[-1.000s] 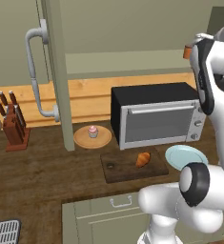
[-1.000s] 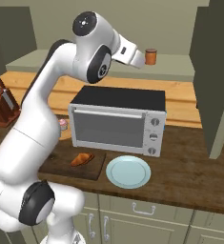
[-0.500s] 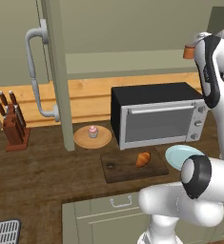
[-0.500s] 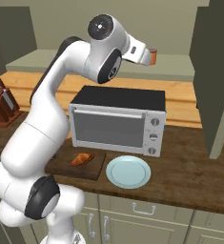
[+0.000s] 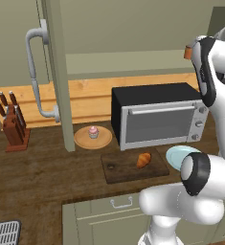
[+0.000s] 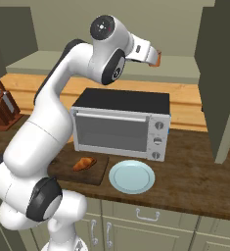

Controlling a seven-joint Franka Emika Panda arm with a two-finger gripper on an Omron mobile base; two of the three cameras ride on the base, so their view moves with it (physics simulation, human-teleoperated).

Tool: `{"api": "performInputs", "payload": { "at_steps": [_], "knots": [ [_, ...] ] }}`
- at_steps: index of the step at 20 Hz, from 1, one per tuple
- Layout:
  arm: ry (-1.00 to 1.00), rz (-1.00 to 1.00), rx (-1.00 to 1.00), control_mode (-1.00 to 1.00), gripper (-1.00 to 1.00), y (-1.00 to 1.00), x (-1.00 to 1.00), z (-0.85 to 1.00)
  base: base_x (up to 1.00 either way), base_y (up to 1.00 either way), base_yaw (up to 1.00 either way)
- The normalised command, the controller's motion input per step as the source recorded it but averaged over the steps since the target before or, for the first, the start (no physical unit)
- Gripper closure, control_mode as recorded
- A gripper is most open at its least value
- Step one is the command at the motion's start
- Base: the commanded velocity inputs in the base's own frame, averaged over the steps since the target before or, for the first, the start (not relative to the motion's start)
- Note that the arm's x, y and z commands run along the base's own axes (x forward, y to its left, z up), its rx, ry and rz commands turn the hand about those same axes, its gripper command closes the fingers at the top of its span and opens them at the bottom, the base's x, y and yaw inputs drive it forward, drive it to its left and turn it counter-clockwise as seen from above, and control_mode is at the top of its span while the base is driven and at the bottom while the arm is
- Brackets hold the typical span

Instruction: From the different types of pastries on the counter, select a croissant and place it on the cutting board. Then retrieve a jar of jam from the cabinet and place it alongside the croissant on the cutting board.

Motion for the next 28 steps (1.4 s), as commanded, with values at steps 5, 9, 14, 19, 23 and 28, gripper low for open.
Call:
{"api": "performInputs", "payload": {
  "at_steps": [5, 9, 14, 19, 23, 28],
  "knots": [
    [-0.01, 0.02, 0.0, -1.0, -1.0, -0.02, 0.57, -0.03, 0.0, 0.0, 0.0],
    [-0.01, 0.0, -0.01, -1.0, -1.0, -0.34, 0.63, 0.0, 0.0, 0.0, 0.0],
    [0.0, 0.0, -0.03, -1.0, -1.0, -0.43, 0.53, 0.0, 0.0, 0.0, 0.0],
    [0.0, 0.0, 0.0, -1.0, -1.0, -0.03, 0.54, 0.0, 0.0, 0.0, 0.0],
    [0.0, 0.0, 0.01, -1.0, -1.0, 0.0, 0.48, 0.0, 0.0, 0.0, 0.0],
    [0.0, 0.0, 0.06, -1.0, -1.0, -0.14, 0.22, -0.01, 0.0, 0.0, 0.0]
  ]
}}
